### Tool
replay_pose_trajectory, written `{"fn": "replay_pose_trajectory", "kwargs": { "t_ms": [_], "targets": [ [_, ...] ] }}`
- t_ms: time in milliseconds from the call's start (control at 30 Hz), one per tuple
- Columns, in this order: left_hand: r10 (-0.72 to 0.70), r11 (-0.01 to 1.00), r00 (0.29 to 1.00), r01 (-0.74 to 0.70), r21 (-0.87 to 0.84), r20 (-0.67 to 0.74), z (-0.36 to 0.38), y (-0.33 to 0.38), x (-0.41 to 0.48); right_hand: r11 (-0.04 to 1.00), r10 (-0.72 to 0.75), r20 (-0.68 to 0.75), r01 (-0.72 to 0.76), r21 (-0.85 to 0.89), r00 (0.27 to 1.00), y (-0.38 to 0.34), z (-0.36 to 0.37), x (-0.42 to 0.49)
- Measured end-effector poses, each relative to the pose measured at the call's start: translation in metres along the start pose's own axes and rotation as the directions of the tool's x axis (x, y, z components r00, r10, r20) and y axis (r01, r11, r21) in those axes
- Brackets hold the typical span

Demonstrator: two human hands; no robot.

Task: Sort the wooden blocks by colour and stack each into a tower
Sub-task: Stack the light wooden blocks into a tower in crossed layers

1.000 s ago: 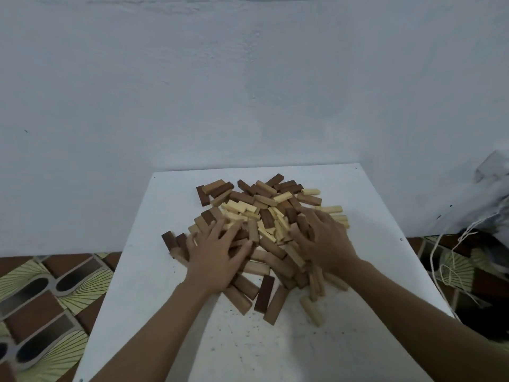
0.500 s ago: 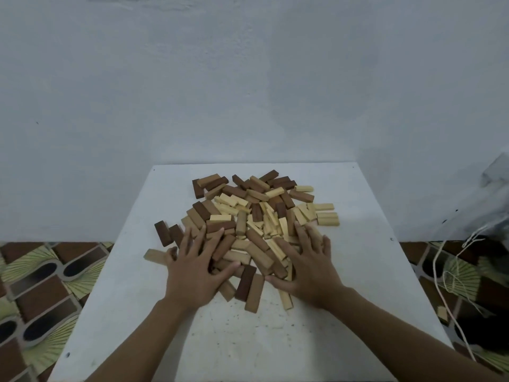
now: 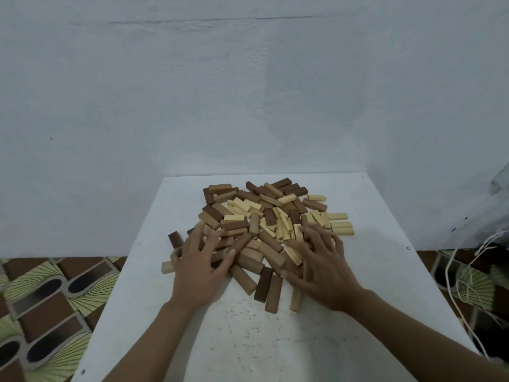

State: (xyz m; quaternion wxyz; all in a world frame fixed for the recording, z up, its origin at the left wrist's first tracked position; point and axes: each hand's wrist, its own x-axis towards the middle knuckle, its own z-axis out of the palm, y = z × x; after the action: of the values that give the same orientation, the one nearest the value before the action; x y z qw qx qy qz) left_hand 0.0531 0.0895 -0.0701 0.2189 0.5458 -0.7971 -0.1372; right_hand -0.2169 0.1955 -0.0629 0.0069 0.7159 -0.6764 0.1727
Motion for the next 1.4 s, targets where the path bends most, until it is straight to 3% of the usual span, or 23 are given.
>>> {"fn": "replay_pose_trajectory", "kwargs": {
  "t_ms": [67, 167, 267, 467, 667, 733, 800, 933, 1033, 1133, 1233, 1400],
  "targets": [
    [-0.01, 0.997, 0.999, 0.006, 0.071, 0.042, -0.013, -0.013, -0.004, 0.993, -0.12, 0.114, 0.122, -0.009, 0.986, -0.005, -0.005, -0.003],
    [0.028, 0.975, 0.966, -0.083, 0.206, 0.257, -0.018, -0.025, -0.016, 0.967, -0.202, 0.29, 0.238, -0.095, 0.936, -0.01, -0.005, -0.007],
    [0.096, 0.957, 0.959, -0.162, 0.239, 0.267, -0.011, -0.022, -0.024, 0.955, -0.227, 0.249, 0.265, -0.134, 0.942, -0.013, 0.002, -0.009],
    [0.1, 0.973, 0.979, -0.133, 0.187, 0.175, -0.001, -0.004, -0.018, 0.941, -0.295, 0.101, 0.307, -0.144, 0.95, -0.017, 0.011, -0.004],
    [0.291, 0.928, 0.95, -0.309, 0.208, 0.114, 0.004, -0.009, -0.013, 0.909, -0.403, 0.018, 0.402, -0.109, 0.915, -0.019, 0.016, 0.002],
    [0.364, 0.899, 0.924, -0.382, 0.214, 0.119, 0.003, -0.005, -0.009, 0.912, -0.402, 0.076, 0.407, -0.058, 0.912, -0.024, 0.016, 0.012],
    [0.408, 0.873, 0.902, -0.431, 0.229, 0.144, 0.001, 0.0, -0.006, 0.93, -0.366, 0.071, 0.364, 0.042, 0.928, -0.03, 0.015, 0.026],
    [0.479, 0.826, 0.866, -0.501, 0.259, 0.146, 0.003, -0.003, 0.001, 0.953, -0.197, -0.182, 0.231, 0.195, 0.963, -0.03, 0.01, 0.06],
    [0.507, 0.815, 0.852, -0.523, 0.249, 0.133, 0.002, -0.004, 0.007, 0.984, -0.154, -0.257, 0.172, 0.05, 0.954, -0.022, 0.004, 0.089],
    [0.5, 0.842, 0.863, -0.504, 0.195, 0.072, -0.003, -0.003, 0.01, 0.996, -0.029, -0.113, 0.019, -0.089, 0.993, -0.016, 0.002, 0.097],
    [0.492, 0.867, 0.869, -0.484, 0.118, -0.047, -0.006, 0.004, 0.017, 0.999, 0.019, 0.049, -0.02, 0.028, 0.999, -0.011, 0.001, 0.085],
    [0.413, 0.911, 0.899, -0.41, 0.049, -0.148, -0.007, 0.021, 0.047, 0.986, 0.107, -0.006, -0.105, 0.13, 0.994, 0.005, -0.003, 0.057]
  ]
}}
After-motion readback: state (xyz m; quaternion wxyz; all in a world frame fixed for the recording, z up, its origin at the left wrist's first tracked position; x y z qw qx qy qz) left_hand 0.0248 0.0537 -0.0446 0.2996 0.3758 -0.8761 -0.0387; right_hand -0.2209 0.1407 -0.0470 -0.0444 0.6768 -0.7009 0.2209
